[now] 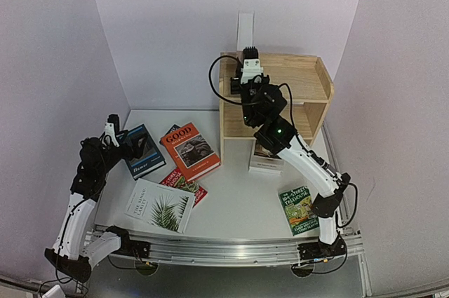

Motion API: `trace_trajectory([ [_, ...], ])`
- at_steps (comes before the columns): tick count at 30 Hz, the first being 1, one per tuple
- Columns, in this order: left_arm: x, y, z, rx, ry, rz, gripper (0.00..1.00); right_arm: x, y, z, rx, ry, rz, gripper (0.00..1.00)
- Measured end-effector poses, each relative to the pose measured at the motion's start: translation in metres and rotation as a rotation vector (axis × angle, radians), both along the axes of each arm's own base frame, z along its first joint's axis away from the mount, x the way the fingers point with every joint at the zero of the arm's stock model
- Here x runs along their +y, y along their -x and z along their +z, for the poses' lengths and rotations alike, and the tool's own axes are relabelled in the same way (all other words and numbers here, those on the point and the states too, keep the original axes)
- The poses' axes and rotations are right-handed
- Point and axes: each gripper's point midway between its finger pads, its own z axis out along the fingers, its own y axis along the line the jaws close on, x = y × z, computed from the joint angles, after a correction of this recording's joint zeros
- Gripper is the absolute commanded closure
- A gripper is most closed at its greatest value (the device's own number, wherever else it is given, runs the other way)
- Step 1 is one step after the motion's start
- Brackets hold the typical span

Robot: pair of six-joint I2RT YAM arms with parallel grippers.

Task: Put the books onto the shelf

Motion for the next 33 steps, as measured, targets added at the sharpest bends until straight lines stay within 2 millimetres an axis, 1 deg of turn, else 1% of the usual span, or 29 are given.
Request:
trace_trajectory([
  [3,0.000,0.001,-0.002,0.002,-0.001,0.000,0.00,0.003,-0.008,-0.007,0.005,-0.026,0.009,1.00],
  [7,0.001,0.002,-0.004,0.005,-0.001,0.000,0.00,0.016,-0.021,-0.025,0.031,-0.041,0.035,0.99],
  [8,0.001,0.002,-0.005,0.006,-0.002,0.000,0.00,0.018,-0.023,-0.025,0.028,-0.046,0.042,0.95],
  [11,0.001,0.004,-0.007,0.010,-0.003,0.000,0.00,0.020,-0.024,-0.025,0.026,-0.065,0.054,0.70],
  [13,0.001,0.005,-0.008,0.011,-0.003,0.000,0.00,0.021,-0.024,-0.025,0.026,-0.080,0.063,0.57],
  [14,0.001,0.005,-0.009,0.012,-0.003,0.000,0.00,0.022,-0.024,-0.024,0.025,-0.088,0.069,0.53],
  [16,0.001,0.006,-0.010,0.015,-0.004,0.000,0.00,0.023,-0.026,-0.025,0.025,-0.096,0.075,0.49],
  [19,0.001,0.006,-0.012,0.018,-0.005,0.001,0.00,0.029,-0.029,-0.031,0.033,-0.096,0.090,0.41],
  [24,0.001,0.006,-0.014,0.023,-0.005,0.001,0.00,0.043,-0.038,-0.046,0.049,-0.071,0.110,0.39],
  [27,0.001,0.006,-0.014,0.023,-0.005,0.001,0.00,0.048,-0.041,-0.053,0.058,-0.060,0.110,0.39],
  [31,0.002,0.006,-0.015,0.023,-0.006,0.001,0.00,0.047,-0.042,-0.052,0.055,-0.062,0.111,0.39],
  [32,0.002,0.006,-0.016,0.024,-0.006,0.001,0.00,0.047,-0.042,-0.051,0.054,-0.063,0.111,0.37],
  [33,0.002,0.006,-0.017,0.028,-0.007,0.001,0.00,0.047,-0.042,-0.051,0.053,-0.064,0.110,0.34],
])
